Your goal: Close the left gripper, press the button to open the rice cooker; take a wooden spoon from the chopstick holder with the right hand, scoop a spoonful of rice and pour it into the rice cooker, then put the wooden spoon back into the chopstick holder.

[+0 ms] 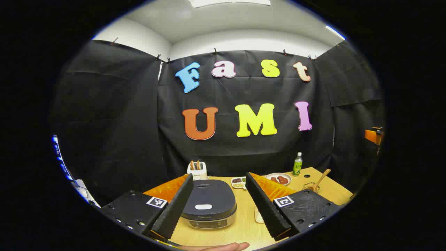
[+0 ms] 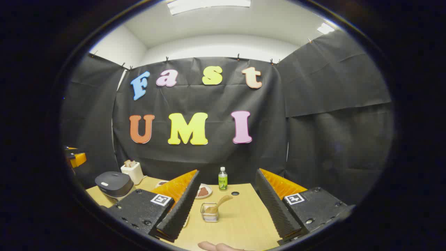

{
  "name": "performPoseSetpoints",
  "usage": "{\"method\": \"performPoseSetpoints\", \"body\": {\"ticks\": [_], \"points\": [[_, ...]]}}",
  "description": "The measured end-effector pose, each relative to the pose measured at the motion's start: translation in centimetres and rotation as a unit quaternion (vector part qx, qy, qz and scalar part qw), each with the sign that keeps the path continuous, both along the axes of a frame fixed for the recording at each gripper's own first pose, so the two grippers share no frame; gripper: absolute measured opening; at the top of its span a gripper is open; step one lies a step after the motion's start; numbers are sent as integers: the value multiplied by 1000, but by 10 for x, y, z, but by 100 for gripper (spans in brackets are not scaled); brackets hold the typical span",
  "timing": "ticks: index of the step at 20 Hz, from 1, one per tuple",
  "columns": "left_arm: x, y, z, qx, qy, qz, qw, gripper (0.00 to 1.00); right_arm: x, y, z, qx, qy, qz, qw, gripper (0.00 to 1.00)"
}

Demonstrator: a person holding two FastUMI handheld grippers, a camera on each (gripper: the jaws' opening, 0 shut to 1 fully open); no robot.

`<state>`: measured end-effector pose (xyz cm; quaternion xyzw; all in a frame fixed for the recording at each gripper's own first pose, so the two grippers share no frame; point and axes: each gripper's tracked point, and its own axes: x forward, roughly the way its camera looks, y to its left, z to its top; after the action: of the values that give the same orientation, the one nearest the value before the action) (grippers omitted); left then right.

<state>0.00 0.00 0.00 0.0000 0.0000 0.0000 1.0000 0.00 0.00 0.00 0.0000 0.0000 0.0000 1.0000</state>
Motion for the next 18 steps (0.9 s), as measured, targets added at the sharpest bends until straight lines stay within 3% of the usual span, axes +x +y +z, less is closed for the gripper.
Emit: {"method": "performPoseSetpoints", "body": {"ticks": [3, 4, 10, 11, 14, 15, 16, 18], "points": [[0, -1, -6, 0, 6, 0, 1000, 96, -4, -7, 1, 3, -4, -2, 1000, 100], [1, -2, -8, 1, 7, 0, 1000, 96, -5, -10, 0, 4, -5, -3, 1000, 93], [3, 0, -6, -10, 5, 0, 1000, 95, -11, -17, 0, 4, -8, -5, 1000, 93], [5, 1, -8, -12, 4, 0, 1000, 95, -11, -18, -1, 8, -9, -3, 1000, 100], [9, 8, -10, -14, 5, 7, 1000, 96, -12, -19, -7, 15, -6, 1, 1000, 100], [11, 10, -11, -15, 5, 9, 1000, 96, -12, -19, -10, 17, -4, 1, 1000, 93], [15, 11, -13, -17, 5, 8, 1000, 96, -14, -19, -13, 22, -4, 3, 1000, 100], [24, 6, -19, -19, 6, -13, 1000, 95, -16, -14, -18, 28, -4, 10, 1000, 100]]}}
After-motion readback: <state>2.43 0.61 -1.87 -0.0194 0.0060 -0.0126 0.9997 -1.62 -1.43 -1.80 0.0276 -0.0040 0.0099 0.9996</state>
